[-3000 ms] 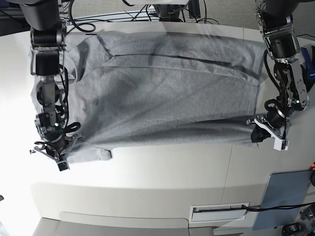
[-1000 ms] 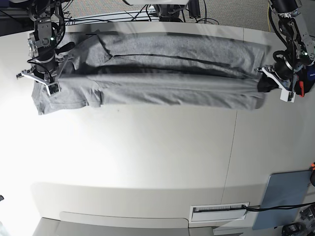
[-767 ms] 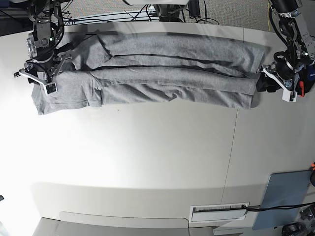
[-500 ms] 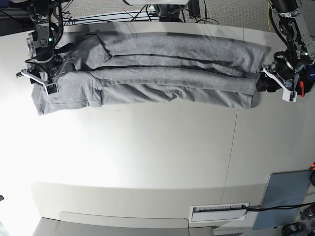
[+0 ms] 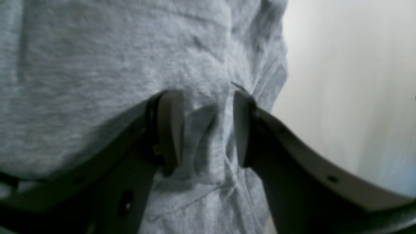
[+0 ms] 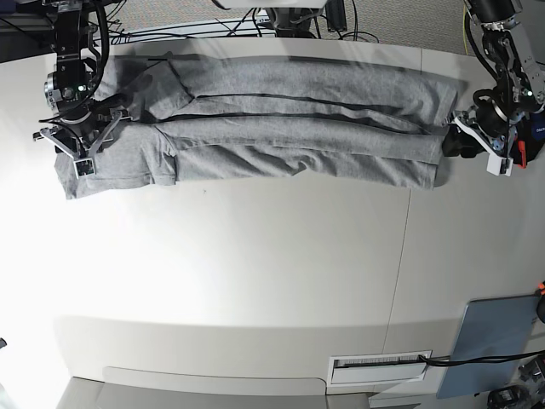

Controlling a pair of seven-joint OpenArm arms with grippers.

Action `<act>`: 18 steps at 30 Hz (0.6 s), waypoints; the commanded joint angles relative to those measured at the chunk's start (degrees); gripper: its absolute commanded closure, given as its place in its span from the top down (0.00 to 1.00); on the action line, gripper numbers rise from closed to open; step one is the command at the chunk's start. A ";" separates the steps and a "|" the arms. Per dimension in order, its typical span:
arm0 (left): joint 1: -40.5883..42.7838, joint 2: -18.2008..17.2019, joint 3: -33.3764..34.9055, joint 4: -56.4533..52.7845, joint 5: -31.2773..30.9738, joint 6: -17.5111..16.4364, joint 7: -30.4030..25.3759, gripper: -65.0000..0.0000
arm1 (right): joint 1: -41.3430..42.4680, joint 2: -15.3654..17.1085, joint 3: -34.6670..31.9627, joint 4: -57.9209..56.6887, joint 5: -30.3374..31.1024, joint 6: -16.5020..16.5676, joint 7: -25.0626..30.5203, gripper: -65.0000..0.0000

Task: Fold the T-shirt properly
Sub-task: 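Lower the folded hem onto the shirt and release both grippers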

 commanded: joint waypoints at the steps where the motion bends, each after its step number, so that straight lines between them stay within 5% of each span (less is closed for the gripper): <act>1: -0.44 -1.01 -0.39 0.87 -3.26 -0.44 -0.74 0.43 | 0.42 0.83 0.44 0.26 -0.20 -0.46 0.98 0.38; 5: -1.36 -1.27 -0.39 0.90 -10.86 -0.39 0.70 0.43 | 0.42 0.83 0.44 -0.26 -0.20 -0.48 0.98 0.38; 18: 1.49 2.60 -0.37 0.79 -10.21 -0.20 5.51 0.43 | 0.42 0.81 0.44 -0.26 -0.20 -0.48 0.72 0.38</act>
